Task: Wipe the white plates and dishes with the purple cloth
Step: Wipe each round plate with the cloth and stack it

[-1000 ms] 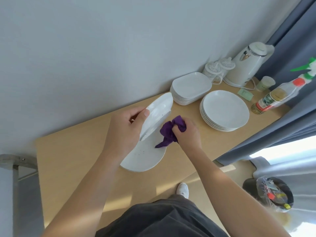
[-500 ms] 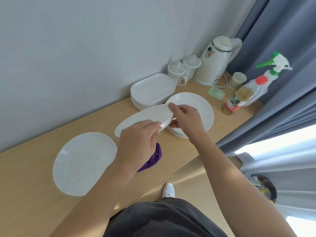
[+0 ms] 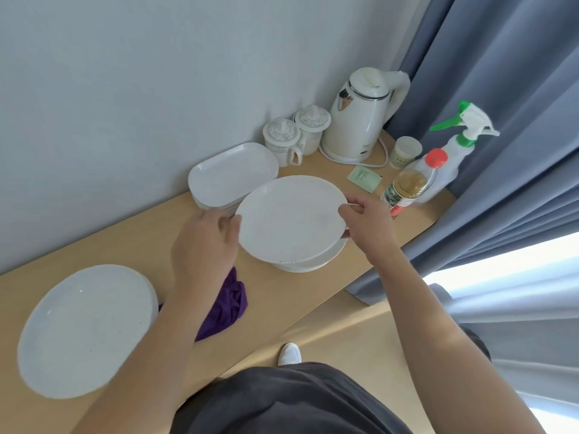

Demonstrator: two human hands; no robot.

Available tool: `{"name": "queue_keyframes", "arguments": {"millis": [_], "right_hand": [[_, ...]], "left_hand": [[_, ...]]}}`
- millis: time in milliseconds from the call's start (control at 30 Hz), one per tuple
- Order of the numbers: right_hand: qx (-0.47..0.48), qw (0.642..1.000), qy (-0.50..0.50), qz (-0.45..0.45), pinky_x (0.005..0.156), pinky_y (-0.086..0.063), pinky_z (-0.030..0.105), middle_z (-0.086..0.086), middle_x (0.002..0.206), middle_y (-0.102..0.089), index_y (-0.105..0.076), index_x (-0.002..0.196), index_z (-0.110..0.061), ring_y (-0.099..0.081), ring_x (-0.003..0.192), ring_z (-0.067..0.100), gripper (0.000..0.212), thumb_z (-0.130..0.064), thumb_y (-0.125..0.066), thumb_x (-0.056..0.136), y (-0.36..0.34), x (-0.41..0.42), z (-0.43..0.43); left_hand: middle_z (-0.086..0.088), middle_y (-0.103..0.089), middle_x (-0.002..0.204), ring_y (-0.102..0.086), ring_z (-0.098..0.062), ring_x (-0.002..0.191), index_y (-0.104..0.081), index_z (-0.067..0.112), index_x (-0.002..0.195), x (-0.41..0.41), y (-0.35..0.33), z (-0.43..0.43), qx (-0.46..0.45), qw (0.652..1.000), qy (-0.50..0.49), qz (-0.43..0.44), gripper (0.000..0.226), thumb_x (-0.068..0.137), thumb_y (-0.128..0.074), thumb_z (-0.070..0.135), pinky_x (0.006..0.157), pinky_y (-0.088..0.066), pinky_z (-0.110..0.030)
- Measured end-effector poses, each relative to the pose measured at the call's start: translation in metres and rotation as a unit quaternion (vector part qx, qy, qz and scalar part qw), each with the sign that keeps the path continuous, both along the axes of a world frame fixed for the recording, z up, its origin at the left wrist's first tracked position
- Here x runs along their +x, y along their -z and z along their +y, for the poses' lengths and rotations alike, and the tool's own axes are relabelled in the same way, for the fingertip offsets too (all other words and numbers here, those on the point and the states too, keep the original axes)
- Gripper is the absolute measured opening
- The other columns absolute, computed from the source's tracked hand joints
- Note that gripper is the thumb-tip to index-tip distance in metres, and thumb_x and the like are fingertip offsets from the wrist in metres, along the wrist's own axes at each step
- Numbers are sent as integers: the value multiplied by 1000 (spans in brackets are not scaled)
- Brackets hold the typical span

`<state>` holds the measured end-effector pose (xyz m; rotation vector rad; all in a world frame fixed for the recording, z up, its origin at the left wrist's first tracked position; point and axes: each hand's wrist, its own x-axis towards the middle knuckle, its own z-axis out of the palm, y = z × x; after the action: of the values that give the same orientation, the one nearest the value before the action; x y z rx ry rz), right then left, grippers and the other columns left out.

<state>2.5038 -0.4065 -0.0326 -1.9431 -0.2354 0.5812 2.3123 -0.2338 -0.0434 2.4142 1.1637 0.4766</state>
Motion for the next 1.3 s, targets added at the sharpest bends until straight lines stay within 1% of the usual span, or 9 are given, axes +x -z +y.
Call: {"name": "queue_keyframes", "arguments": {"millis": [167, 400, 500, 600, 767, 933, 1067, 1200, 1300], "right_hand": [[9, 999, 3, -34, 56, -56, 21, -1, 77, -76, -73, 115, -17, -67, 61, 10, 38, -5, -49, 88, 1, 15, -17], [-26, 996, -21, -78, 69, -56, 30, -4, 85, -71, -74, 101, -42, -66, 69, 18, 39, -11, -57, 86, 26, 28, -27], [-73, 992, -44, -89, 61, -38, 29, 15, 77, -54, -76, 96, -25, -46, 62, 21, 27, -10, -57, 84, 48, 29, -27], [-105, 988, -44, -105, 59, -31, 28, 7, 73, -41, -67, 90, -5, -34, 65, 17, 18, -12, -53, 81, 65, 27, -25], [-106, 987, -44, -114, 57, -32, 13, 2, 79, -43, -63, 76, -23, -39, 65, 13, 18, -9, -55, 85, 72, 29, -20], [-91, 987, -52, -121, 62, -35, 11, 1, 82, -45, -73, 115, -35, -45, 68, 9, 38, -12, -55, 90, 77, 30, -18], [-96, 985, -58, -128, 69, -40, 23, 4, 88, -49, -68, 125, -35, -49, 76, 15, 41, -13, -55, 93, 81, 29, -20], [-154, 967, -70, -188, 97, -44, 38, 8, 122, -50, -55, 140, -24, -45, 112, 26, 47, -18, -61, 94, 82, 25, -16], [-126, 952, -86, -264, 105, -42, 44, 8, 131, -49, -56, 139, -18, -43, 123, 30, 47, -19, -64, 92, 70, 13, -4]], "left_hand": [[2, -46, 55, -47, -22, 59, -44, 14, 61, 24, 18, 0, -166, 985, 19, 33, 49, 99, -45, 43, 52, -31, -33], [-2, -44, 50, -39, -17, 46, -47, 8, 62, 41, 31, -6, -112, 993, 32, 29, 41, 98, -54, 27, 46, -27, -30], [-2, -44, 51, -39, -18, 47, -45, 10, 61, 44, 38, -6, -98, 993, 37, 58, 41, 98, -53, 26, 46, -27, -30], [0, -42, 50, -38, -16, 46, -41, 15, 58, 48, 44, -7, -83, 992, 38, 82, 43, 99, -52, 25, 45, -24, -30], [-1, -46, 52, -41, -16, 47, -43, 15, 61, 52, 53, -6, -64, 991, 36, 113, 42, 100, -50, 27, 45, -24, -30], [-2, -48, 54, -46, -21, 51, -46, 13, 63, 52, 62, -5, -60, 990, 27, 125, 41, 101, -49, 30, 46, -28, -32], [1, -47, 55, -47, -20, 51, -45, 16, 64, 51, 65, -7, -50, 991, 19, 119, 40, 100, -50, 34, 47, -30, -30], [4, -56, 66, -55, -17, 61, -56, 19, 78, 47, 63, -9, -51, 989, 3, 139, 40, 100, -42, 50, 51, -38, -30], [7, -63, 82, -61, -18, 78, -63, 24, 99, 39, 58, -9, -64, 989, 1, 133, 39, 100, -38, 54, 66, -51, -36]]}}
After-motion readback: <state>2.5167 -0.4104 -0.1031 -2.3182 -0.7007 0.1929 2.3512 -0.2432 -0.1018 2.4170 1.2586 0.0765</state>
